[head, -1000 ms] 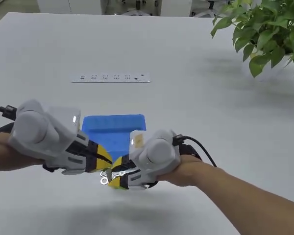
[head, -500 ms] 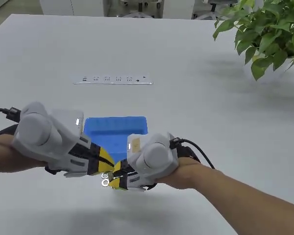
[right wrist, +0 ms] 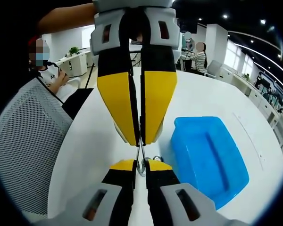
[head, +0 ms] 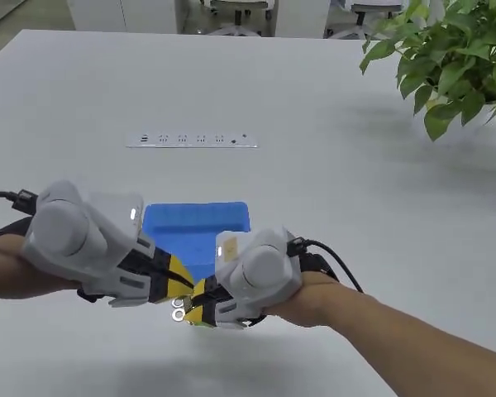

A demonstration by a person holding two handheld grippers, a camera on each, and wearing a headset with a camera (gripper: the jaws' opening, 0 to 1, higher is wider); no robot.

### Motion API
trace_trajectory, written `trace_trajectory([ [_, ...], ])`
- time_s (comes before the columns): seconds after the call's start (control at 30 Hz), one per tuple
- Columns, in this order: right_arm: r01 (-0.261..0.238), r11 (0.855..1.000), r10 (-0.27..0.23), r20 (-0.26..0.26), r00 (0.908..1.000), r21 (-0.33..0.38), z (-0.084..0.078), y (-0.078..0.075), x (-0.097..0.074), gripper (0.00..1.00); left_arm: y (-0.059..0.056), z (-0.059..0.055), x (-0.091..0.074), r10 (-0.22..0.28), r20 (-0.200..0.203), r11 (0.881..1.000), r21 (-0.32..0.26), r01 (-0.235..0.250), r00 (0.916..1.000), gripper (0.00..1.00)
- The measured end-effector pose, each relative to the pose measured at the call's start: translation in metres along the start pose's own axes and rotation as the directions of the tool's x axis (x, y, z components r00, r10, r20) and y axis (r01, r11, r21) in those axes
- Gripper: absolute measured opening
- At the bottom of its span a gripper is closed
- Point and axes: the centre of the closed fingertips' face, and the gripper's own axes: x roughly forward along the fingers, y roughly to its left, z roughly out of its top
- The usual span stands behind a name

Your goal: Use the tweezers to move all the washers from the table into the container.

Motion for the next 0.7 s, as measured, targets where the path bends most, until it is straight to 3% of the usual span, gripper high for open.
trace_trajectory([
  [0.3, -0.014, 1.000, 0.014, -0.007, 0.9999, -0.004, 0.000, 0.002, -0.002, 0.09, 0.000, 0.001, 0.000, 0.004, 0.004, 1.000, -0.006, -0.004, 1.0000, 0.06],
  [0.7, -0.012, 1.000, 0.012, -0.010, 0.9999, -0.017, 0.002, 0.003, -0.008, 0.09, 0.007, 0.012, -0.013, 0.053, 0.084, 0.997, -0.058, -0.048, 0.9951, 0.18],
])
